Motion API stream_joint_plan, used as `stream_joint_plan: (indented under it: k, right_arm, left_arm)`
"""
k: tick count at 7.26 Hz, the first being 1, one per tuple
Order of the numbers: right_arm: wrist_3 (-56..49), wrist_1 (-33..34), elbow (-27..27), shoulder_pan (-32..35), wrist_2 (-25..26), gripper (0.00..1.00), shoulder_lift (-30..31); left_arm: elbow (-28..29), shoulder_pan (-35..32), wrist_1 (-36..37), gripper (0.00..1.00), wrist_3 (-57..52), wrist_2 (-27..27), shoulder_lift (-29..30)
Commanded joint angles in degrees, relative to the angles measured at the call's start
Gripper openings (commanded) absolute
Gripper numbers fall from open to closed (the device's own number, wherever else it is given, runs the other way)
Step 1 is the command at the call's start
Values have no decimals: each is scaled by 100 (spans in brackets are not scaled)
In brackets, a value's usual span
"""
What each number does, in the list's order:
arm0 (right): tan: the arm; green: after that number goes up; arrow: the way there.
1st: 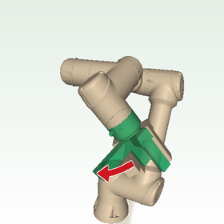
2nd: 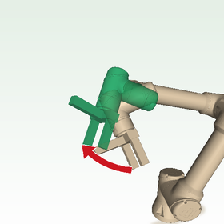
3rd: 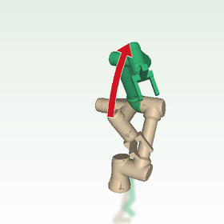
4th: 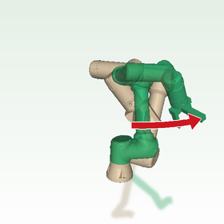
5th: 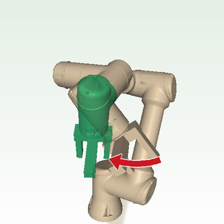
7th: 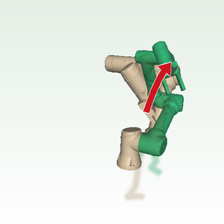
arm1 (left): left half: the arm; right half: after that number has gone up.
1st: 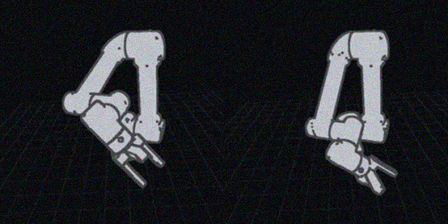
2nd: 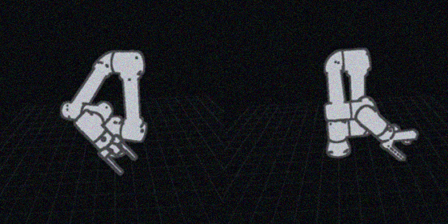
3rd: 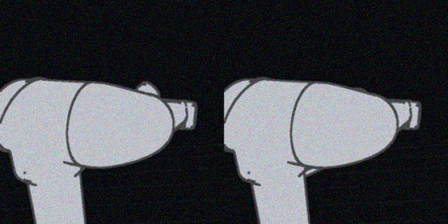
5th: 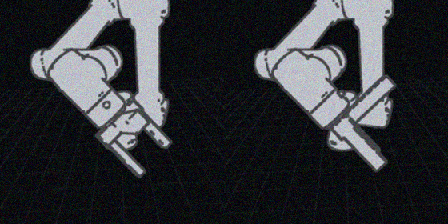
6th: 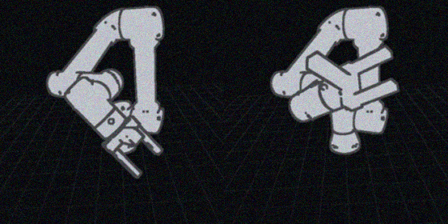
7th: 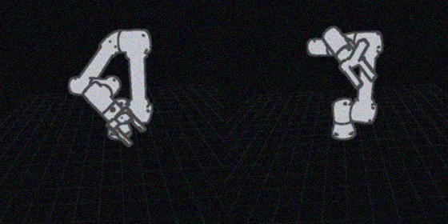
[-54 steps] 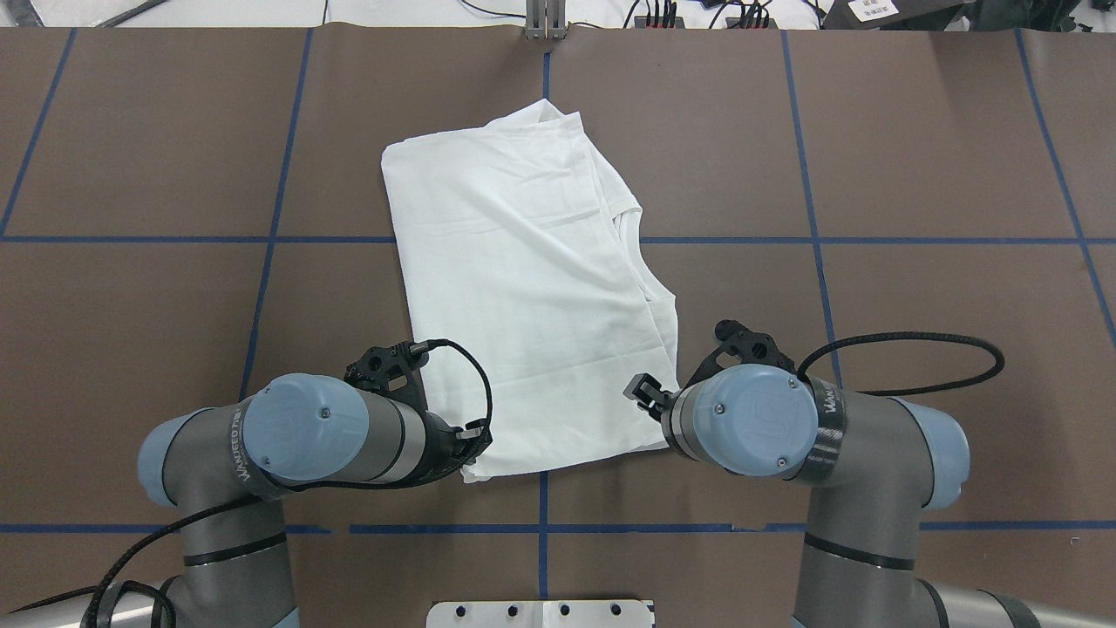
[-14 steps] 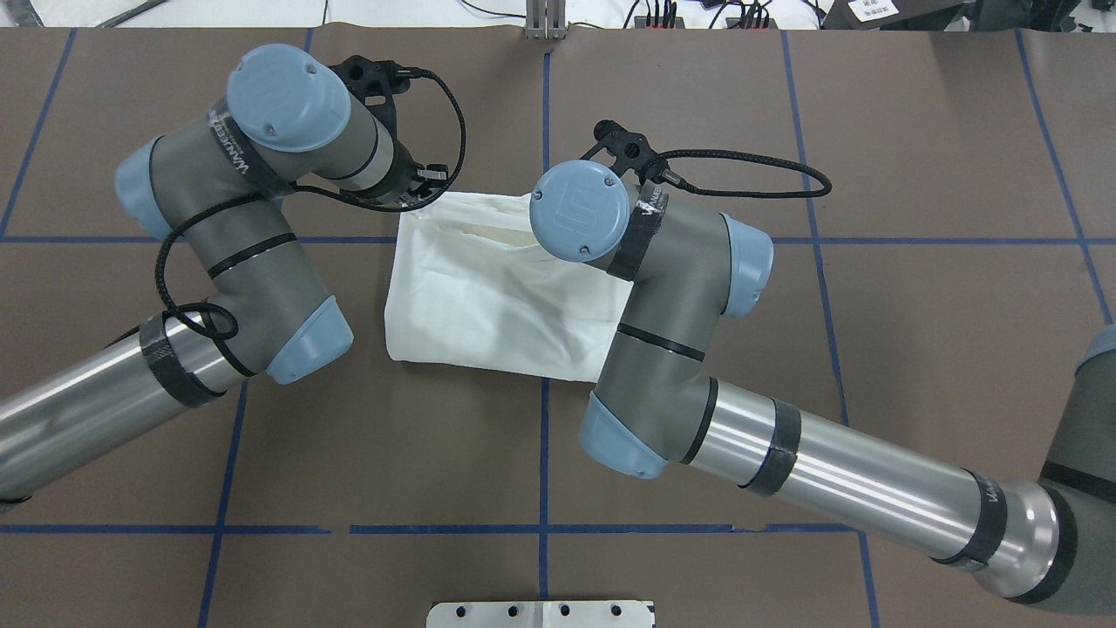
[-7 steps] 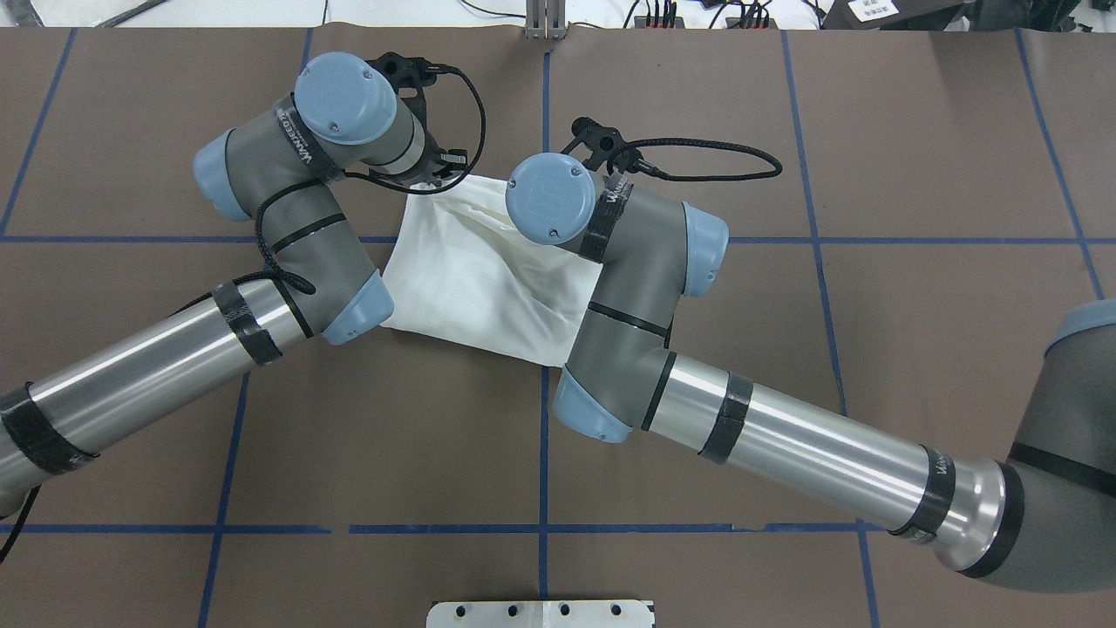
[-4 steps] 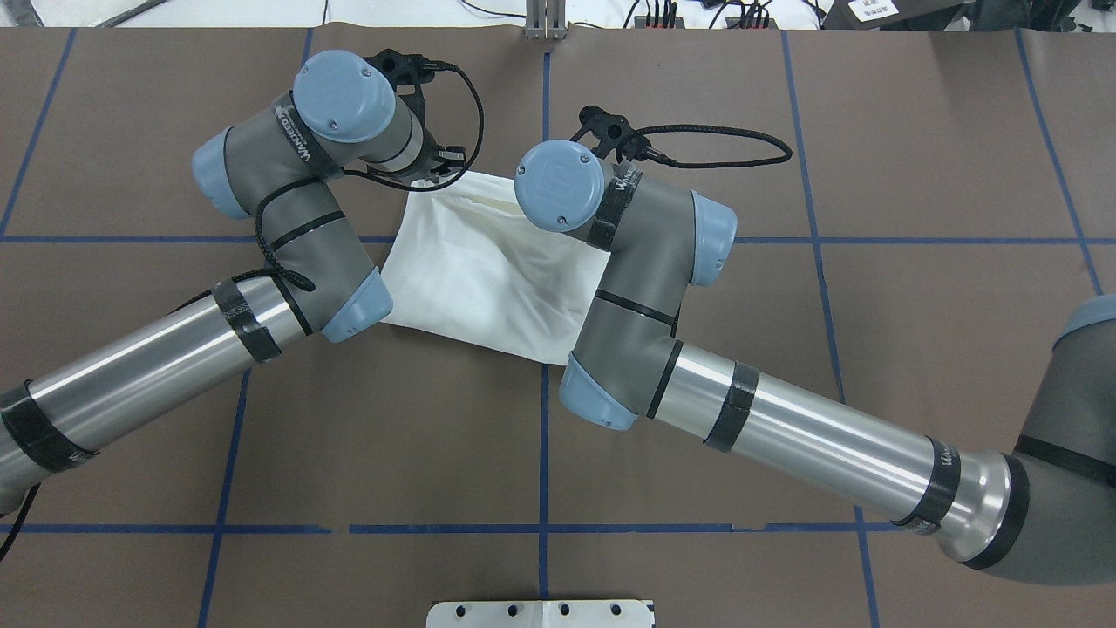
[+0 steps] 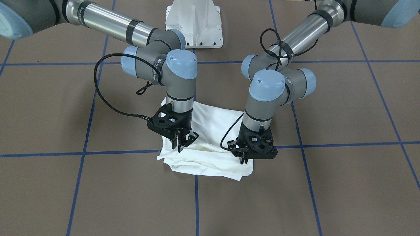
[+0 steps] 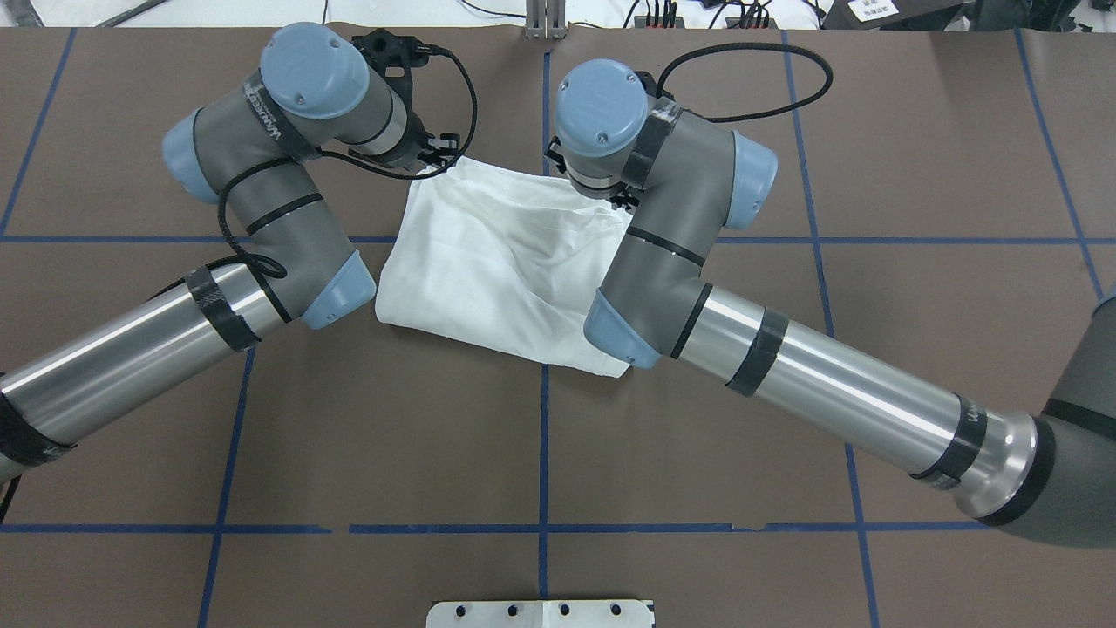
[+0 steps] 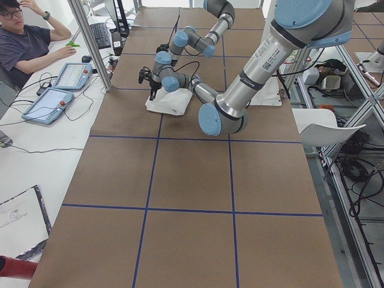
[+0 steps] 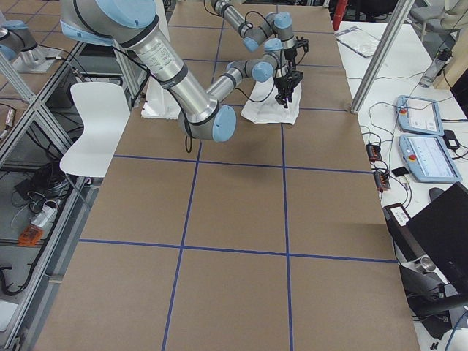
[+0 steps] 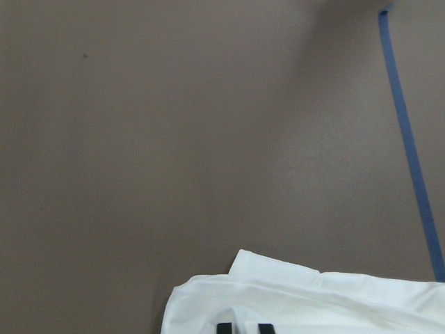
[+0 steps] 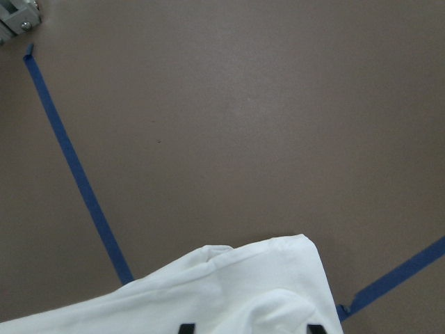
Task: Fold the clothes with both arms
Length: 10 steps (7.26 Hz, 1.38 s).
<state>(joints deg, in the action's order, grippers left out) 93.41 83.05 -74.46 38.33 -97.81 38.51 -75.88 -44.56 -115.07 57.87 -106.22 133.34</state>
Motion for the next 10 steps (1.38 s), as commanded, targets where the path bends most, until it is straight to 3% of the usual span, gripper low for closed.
stream_joint_plan:
  k: [1, 3, 4, 6, 8, 10]
  right_arm:
    - [-829, -34, -43, 324, -546, 100, 226]
    - [-1436, -26, -156, 438, -746, 100, 385]
    - [-1900, -8, -253, 613, -1096, 100, 560]
    - [-3461, 9, -979, 1199, -1702, 100, 1549]
    - [-5516, 699, -1866, 2009, -2267, 100, 2552]
    - [-7293, 1387, -2449, 2659, -2417, 100, 3282]
  left_arm:
    - [-304, 17, -16, 100, -92, -224, -247]
    - [-365, 27, 62, 100, -580, -320, -256]
    - [-488, 9, 141, 100, -697, -546, -361]
    - [-1196, -385, 534, 100, -1467, -1038, -851]
    - [-2006, -1069, 1780, 100, -3063, -1172, -1125]
    - [-2124, -2016, 2041, 100, -4819, -1670, -1703]
